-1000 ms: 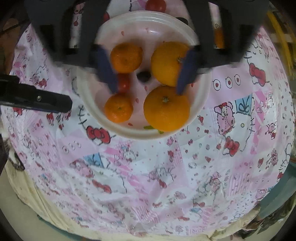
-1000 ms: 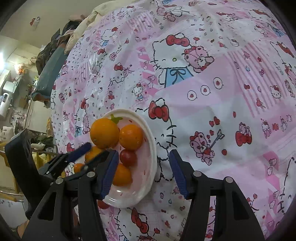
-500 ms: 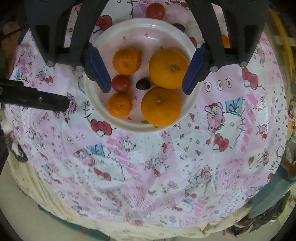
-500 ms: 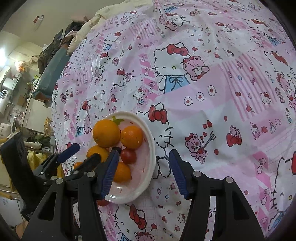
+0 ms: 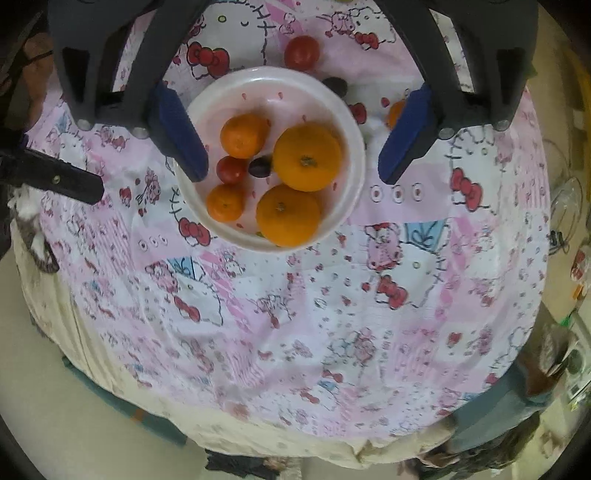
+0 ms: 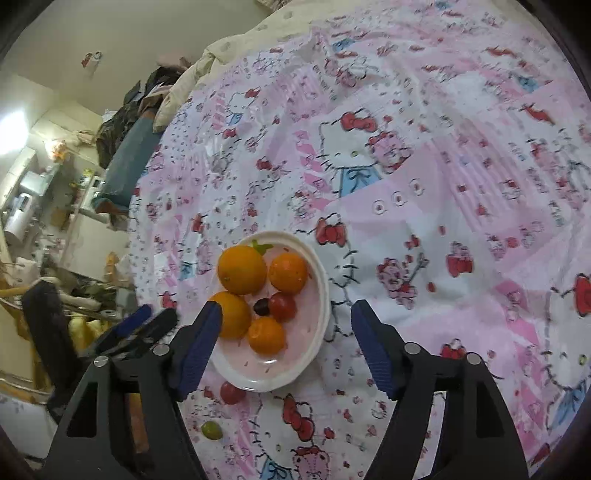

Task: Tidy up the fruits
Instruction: 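Withdraw both open tools from the plate toward the remaining tangerine and tomato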

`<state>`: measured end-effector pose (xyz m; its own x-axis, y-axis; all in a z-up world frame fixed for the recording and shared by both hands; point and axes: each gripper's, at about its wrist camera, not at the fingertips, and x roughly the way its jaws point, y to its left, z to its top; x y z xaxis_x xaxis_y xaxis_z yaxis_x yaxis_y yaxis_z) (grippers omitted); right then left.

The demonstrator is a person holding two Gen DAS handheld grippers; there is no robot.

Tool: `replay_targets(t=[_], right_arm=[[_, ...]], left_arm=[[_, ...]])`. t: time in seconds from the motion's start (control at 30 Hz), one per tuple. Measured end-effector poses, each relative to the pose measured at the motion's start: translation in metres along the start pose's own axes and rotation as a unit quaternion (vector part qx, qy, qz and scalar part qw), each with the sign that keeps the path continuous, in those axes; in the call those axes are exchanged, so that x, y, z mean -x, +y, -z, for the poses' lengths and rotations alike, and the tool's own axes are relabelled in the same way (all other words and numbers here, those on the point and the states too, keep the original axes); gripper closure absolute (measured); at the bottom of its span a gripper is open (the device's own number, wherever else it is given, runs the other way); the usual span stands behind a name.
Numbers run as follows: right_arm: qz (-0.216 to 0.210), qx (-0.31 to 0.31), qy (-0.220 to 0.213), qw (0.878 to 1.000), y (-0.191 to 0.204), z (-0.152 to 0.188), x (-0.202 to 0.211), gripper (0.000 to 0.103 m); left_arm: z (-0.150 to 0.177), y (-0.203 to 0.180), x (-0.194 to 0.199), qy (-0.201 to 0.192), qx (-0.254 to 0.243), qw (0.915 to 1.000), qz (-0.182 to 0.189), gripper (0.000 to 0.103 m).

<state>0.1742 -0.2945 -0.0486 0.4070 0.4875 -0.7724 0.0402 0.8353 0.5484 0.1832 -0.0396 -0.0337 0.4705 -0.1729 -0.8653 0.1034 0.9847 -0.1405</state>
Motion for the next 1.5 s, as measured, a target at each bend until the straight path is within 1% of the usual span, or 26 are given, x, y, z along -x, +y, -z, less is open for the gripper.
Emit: replay_targets(t=[0.1, 0.27, 0.47, 0.53, 0.6, 0.67, 0.73, 0.9, 1.03, 1.23, 1.43, 1.5], right_arm=[[0.007, 0.015, -0.008, 1.0, 0.01, 0.006, 0.007, 0.026], [0.003, 0.029, -0.017, 0.999, 0.023, 0.017, 0.016, 0.015], [0.002, 0.057, -0.023, 0.998, 0.039, 0.038, 0.024, 0.012], [0.01, 0.05, -0.032, 0.998, 0.038, 0.046, 0.026, 0.011], [0.004, 0.041, -0.029, 0.999, 0.036, 0.055, 0.025, 0.01], [0.007, 0.039, -0.022, 0.999, 0.036, 0.062, 0.022, 0.01], [0.006, 0.04, -0.015, 0.999, 0.038, 0.067, 0.019, 0.01], [0.009, 0.045, 0.002, 0.999, 0.041, 0.075, 0.006, 0.01], [0.011, 0.048, 0.01, 0.999, 0.046, 0.075, -0.004, 0.011], [0.008, 0.05, 0.024, 0.998, 0.05, 0.074, -0.023, 0.01], [0.009, 0.046, 0.04, 0.998, 0.05, 0.073, -0.04, 0.011], [0.009, 0.047, 0.044, 0.998, 0.05, 0.073, -0.044, 0.01]], left_arm=[[0.006, 0.01, 0.015, -0.012, 0.01, 0.9999, -0.003, 0.011], [0.019, 0.017, 0.031, -0.019, 0.013, 0.9997, -0.008, 0.011], [0.03, 0.031, 0.039, -0.01, 0.021, 0.9997, -0.008, 0.011], [0.032, 0.036, 0.041, -0.01, 0.028, 0.9995, -0.01, 0.011], [0.034, 0.042, 0.043, -0.011, 0.033, 0.9993, -0.011, 0.011], [0.035, 0.046, 0.042, -0.009, 0.037, 0.9992, -0.014, 0.011], [0.037, 0.051, 0.04, -0.004, 0.041, 0.9991, -0.008, 0.011], [0.043, 0.067, 0.034, 0.004, 0.058, 0.998, -0.022, 0.011], [0.047, 0.091, 0.031, 0.014, 0.096, 0.9949, -0.026, 0.011], [0.057, 0.124, 0.015, 0.04, 0.158, 0.9863, -0.022, 0.011], [0.06, 0.125, -0.012, 0.064, 0.162, 0.9845, -0.024, 0.013], [0.061, 0.124, -0.022, 0.074, 0.167, 0.9831, -0.014, 0.019]])
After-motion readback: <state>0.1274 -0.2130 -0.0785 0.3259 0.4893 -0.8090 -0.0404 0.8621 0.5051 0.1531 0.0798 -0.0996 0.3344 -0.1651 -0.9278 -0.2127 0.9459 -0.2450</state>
